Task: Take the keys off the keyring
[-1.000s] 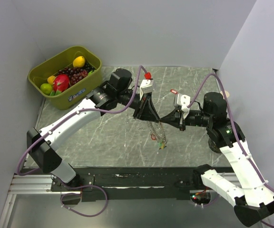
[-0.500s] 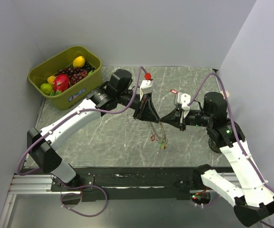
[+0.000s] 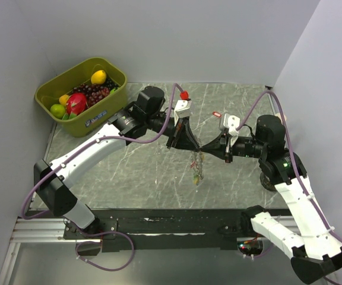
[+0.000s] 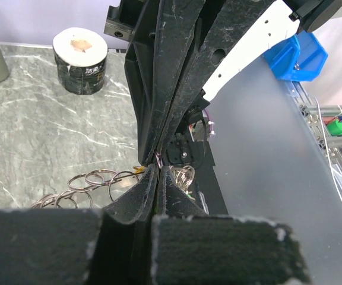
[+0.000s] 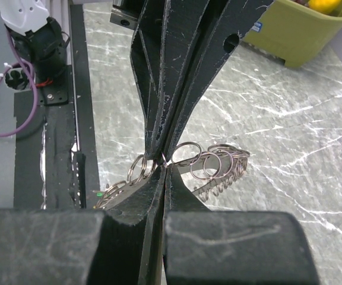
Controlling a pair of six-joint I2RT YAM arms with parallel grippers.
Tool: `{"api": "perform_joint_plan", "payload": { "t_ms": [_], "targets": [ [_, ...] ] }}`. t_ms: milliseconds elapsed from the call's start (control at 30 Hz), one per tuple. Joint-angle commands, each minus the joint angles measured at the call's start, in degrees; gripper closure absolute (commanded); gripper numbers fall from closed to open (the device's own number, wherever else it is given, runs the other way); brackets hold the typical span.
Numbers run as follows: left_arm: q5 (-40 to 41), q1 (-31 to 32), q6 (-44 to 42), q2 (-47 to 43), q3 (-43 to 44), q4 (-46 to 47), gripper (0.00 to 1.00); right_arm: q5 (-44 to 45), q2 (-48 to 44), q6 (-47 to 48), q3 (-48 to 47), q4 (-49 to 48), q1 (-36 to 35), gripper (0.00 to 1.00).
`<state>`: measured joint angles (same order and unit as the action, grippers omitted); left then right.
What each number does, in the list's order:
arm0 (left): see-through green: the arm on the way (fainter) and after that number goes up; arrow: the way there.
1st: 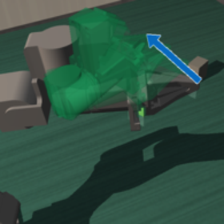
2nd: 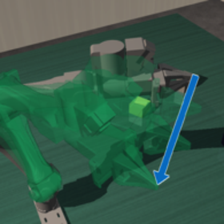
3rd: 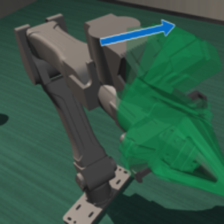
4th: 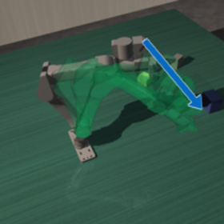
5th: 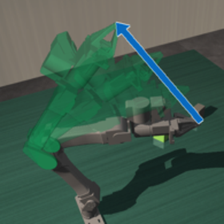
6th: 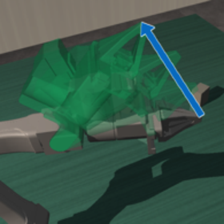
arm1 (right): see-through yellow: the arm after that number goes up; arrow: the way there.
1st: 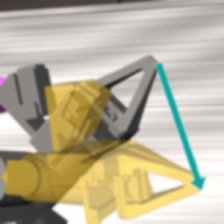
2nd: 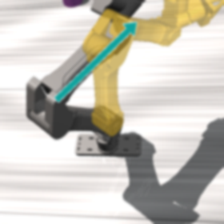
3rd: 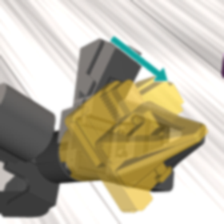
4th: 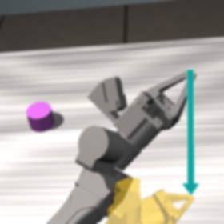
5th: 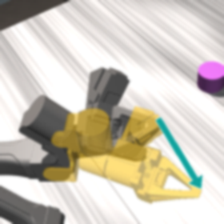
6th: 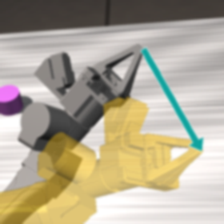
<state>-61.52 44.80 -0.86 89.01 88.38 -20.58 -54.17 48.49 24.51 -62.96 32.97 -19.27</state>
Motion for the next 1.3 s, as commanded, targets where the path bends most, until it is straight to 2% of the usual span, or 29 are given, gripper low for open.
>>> {"api": "perform_joint_plan", "payload": {
  "t_ms": [0, 67, 167, 200, 233, 367, 467, 633, 733, 900, 1133, 1267],
  "targets": [
    [-1.9, 0.7, -0.4, -0.9, -0.4, -1.5, 0.99, 0.2, -1.1, 0.9, -1.6, -6.3, 1.0, 1.00],
    [-1.7, 0.7, -0.8, -1.1, -0.4, -1.8, 0.99, 0.9, -1.5, 1.6, -1.6, -5.8, 0.9, 1.00],
    [-0.7, 0.7, -1.9, -1.8, -0.2, -2.9, 0.99, 2.2, -2.2, 3.4, -1.9, -3.4, 1.2, 0.88],
    [-0.4, 0.7, -2.3, -2.3, -0.1, -3.1, 0.99, 3.1, -2.6, 4.7, -2.7, -2.6, 1.2, 0.77],
    [-0.2, 0.7, -2.6, -2.6, 0.0, -3.9, 0.99, 3.5, -2.8, 5.3, -3.1, -0.7, 1.5, 0.73],
    [1.2, 0.6, -4.8, -4.1, 0.7, -5.6, 0.99, 6.4, -3.5, 7.7, -5.7, 2.8, 2.5, 0.61],
    [1.1, 0.3, -4.9, -4.9, 0.4, -5.5, 0.99, 7.8, -4.2, 8.4, -6.2, 3.9, 3.1, 0.61],
    [0.0, -0.1, -3.9, -5.0, 0.7, -4.8, 0.99, 7.1, -2.9, 9.2, -0.4, 2.1, 2.9, 0.59],
    [-0.4, -0.1, -3.7, -4.5, 1.3, -4.9, 0.99, 3.6, -1.5, 10.9, 2.0, 3.0, 2.3, 0.58],
    [-0.7, -0.1, -4.2, -3.5, 2.6, -6.0, 0.99, 0.9, -1.6, 11.3, 3.5, 2.6, -2.5, 0.56],
    [-0.2, -0.2, -4.7, -3.3, 2.9, -6.5, 0.99, -4.5, -0.9, 11.0, 3.5, 3.5, -3.3, 0.55],
    [-0.1, -0.2, -4.7, -3.2, 2.9, -6.5, 0.99, -5.8, -1.3, 11.7, 4.2, 4.1, -3.2, 0.51]
  ]
}}
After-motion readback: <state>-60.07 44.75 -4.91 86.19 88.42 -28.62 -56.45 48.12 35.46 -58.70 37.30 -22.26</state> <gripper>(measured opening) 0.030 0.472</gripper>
